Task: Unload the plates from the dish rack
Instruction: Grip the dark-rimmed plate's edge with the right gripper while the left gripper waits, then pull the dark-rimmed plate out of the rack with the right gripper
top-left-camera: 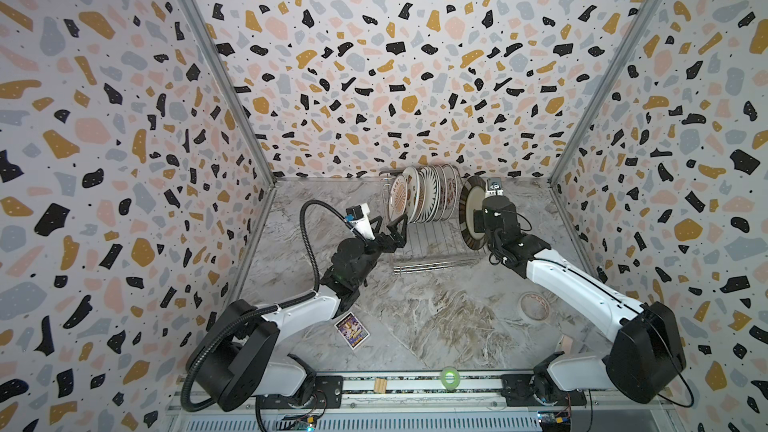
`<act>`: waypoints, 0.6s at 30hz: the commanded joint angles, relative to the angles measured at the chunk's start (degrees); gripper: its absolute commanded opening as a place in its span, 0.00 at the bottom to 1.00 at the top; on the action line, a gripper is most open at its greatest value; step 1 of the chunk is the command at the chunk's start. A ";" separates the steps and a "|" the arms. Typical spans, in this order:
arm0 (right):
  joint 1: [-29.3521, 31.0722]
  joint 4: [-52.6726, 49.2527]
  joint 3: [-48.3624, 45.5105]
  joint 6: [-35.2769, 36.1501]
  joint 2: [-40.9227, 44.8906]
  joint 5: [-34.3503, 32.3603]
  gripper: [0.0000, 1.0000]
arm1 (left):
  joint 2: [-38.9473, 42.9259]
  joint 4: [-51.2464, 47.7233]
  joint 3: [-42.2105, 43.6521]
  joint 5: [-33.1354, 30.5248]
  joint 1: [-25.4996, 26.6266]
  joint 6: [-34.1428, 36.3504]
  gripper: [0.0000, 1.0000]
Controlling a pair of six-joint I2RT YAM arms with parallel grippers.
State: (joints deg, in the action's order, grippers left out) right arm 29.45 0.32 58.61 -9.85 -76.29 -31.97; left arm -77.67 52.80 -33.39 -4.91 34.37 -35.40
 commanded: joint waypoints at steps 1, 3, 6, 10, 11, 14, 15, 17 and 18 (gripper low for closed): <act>-2.15 10.68 0.12 -4.81 6.03 5.70 0.00 | 1.86 0.44 -0.83 0.56 0.26 1.72 1.00; -3.76 11.67 -1.47 -6.07 7.76 8.42 0.00 | 1.88 0.34 -0.78 0.72 0.28 1.60 0.99; -5.90 11.97 -3.15 -7.97 10.00 11.99 0.00 | 2.45 -0.76 -1.09 1.77 0.30 1.66 0.99; -6.52 12.80 -5.66 -9.22 13.24 12.76 0.00 | 3.32 -1.28 -0.80 1.84 0.27 1.72 0.99; -6.52 12.86 -6.15 -9.31 14.14 12.73 0.00 | 3.52 -1.67 -0.89 1.67 0.26 1.78 1.00; -7.03 13.43 -7.80 -10.00 16.48 13.64 0.00 | 3.63 -2.08 -0.78 1.75 0.26 1.66 0.99; -7.40 13.86 -8.51 -10.49 17.37 14.49 0.00 | 3.74 -2.16 -0.80 2.06 0.30 1.51 1.00; -8.73 14.48 -9.61 -11.61 18.60 17.67 0.00 | 3.69 -1.98 -0.88 3.58 0.28 1.00 1.00; -9.88 14.80 -10.10 -12.47 19.02 19.84 0.00 | 3.50 -0.97 -0.74 5.28 0.17 0.41 1.00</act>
State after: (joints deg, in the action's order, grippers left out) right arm 21.54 4.58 47.13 -18.55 -61.23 -16.47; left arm -74.89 50.09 -33.39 -2.74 34.35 -35.16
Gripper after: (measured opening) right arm 0.122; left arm 0.996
